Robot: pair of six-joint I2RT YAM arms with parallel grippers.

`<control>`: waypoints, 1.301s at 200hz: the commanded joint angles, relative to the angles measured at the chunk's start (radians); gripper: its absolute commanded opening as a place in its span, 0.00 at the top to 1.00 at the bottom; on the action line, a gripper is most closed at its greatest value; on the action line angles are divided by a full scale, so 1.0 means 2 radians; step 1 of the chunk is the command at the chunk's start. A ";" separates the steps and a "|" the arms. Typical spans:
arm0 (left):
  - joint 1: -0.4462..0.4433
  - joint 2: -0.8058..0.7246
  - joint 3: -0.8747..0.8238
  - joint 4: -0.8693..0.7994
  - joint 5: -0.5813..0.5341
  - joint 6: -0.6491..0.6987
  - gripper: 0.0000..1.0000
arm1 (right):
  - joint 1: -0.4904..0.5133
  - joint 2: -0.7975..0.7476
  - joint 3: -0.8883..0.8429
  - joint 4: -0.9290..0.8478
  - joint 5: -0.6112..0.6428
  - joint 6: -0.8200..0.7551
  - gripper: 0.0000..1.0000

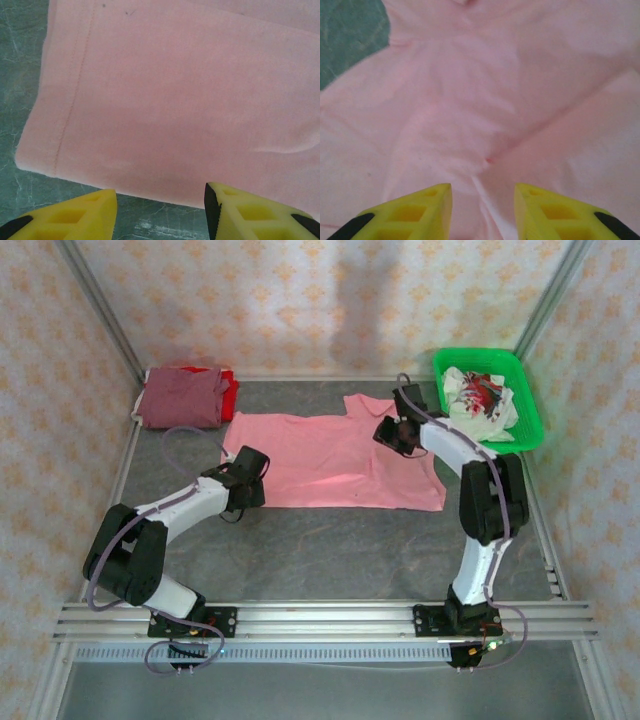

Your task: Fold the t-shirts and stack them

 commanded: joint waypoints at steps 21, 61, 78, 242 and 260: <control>0.034 -0.037 0.003 0.007 -0.006 0.004 0.47 | -0.014 -0.134 -0.130 0.036 0.017 0.032 0.64; 0.087 -0.019 0.020 0.015 0.036 0.022 0.46 | -0.043 -0.177 -0.215 0.056 0.015 0.056 0.72; 0.096 0.002 0.036 0.009 0.038 0.033 0.46 | -0.043 -0.166 -0.213 0.046 0.018 0.049 0.75; 0.106 0.024 -0.042 0.025 0.070 -0.016 0.47 | -0.015 -0.128 -0.316 0.103 0.015 0.067 0.79; 0.106 -0.016 -0.079 0.018 0.078 -0.041 0.47 | -0.014 -0.167 -0.362 0.112 0.019 0.085 0.79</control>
